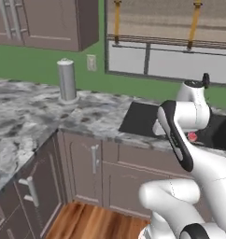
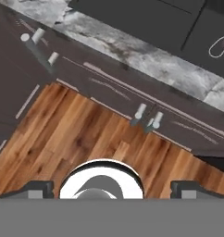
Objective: Pick the strainer and bowl and place them in the sink. Then turn on the water.
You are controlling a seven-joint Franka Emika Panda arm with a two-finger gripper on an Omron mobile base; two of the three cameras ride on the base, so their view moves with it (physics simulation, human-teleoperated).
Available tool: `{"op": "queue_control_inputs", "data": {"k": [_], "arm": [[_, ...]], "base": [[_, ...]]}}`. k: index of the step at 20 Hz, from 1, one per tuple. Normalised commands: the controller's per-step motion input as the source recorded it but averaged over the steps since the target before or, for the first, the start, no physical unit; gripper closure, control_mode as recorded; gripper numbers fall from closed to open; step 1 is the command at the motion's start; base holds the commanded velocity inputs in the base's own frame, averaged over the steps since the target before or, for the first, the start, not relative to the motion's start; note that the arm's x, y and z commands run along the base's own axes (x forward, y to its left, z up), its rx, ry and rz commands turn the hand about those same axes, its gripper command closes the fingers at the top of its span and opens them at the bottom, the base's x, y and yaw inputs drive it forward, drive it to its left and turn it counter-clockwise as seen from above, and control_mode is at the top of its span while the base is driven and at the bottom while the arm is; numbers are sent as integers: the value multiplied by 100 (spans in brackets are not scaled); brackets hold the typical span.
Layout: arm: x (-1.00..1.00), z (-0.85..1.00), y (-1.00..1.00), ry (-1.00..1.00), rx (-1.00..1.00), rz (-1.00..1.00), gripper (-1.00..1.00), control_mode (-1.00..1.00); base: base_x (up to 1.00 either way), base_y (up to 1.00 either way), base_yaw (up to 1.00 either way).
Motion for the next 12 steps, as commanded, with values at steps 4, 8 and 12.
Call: {"op": "queue_control_inputs", "data": {"k": [4,8,12], "arm": [[0,0,0,0,0,0,-100,100],[0,0,0,0,0,0,-100,100],[0,0,0,0,0,0,-100,100]], "base": [[-5,-8,77],[0,0,83],[0,0,86]]}}
